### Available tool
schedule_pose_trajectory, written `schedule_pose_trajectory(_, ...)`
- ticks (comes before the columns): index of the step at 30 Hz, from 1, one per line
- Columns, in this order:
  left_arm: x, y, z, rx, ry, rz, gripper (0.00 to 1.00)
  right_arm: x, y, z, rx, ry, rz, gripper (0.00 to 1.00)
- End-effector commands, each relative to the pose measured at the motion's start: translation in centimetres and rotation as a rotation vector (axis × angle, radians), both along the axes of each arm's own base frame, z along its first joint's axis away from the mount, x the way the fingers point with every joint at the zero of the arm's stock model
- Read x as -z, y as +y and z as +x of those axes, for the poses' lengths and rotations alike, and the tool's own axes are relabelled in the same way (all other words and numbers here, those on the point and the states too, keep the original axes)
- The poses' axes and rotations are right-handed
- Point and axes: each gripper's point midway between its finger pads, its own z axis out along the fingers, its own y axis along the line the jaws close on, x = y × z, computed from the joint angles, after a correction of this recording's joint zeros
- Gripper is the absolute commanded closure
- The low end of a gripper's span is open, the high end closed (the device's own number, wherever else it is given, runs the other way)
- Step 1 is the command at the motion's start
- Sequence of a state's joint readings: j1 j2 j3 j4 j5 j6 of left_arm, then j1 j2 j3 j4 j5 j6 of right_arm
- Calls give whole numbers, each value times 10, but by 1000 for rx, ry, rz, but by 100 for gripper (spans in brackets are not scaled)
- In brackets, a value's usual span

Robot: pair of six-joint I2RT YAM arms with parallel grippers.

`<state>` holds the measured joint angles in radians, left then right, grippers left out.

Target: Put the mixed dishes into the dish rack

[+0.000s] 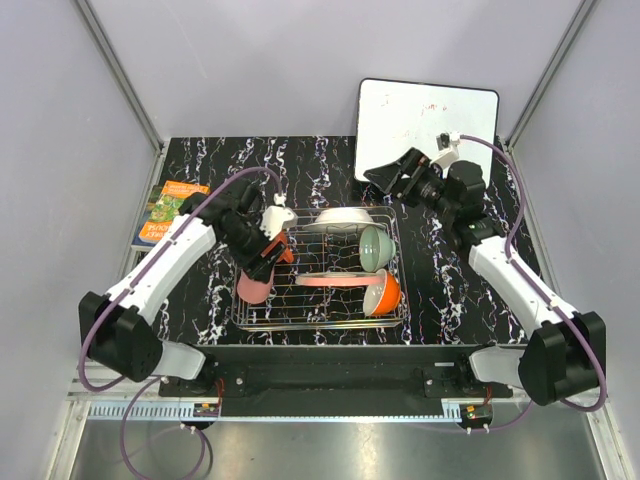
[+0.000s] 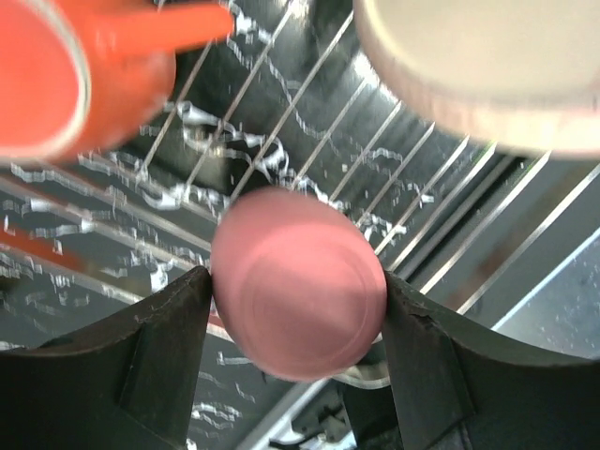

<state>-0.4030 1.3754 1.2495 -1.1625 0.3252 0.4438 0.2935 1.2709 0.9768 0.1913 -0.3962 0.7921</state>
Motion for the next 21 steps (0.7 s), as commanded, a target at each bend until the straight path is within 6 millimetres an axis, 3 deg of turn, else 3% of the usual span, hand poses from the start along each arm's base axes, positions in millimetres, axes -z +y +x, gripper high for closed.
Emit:
schedule_pose_trajectory(1,25,2,12,-31,4,70,100,-5,-12,-3,60,-51,-44,0)
schedule_pose_trajectory(6,26,-13,12,-31,7,0,100,3,-12,-6,54,-36,-50,0)
schedule_pose_trajectory(12,0,-20,19,-30,-72,-59,100,10,-11,-7,46,-22,-52,0)
schedule_pose_trajectory(21,7,-34,8,-48,-90,-183,100,13,-10,-10,31,-25,-61,0)
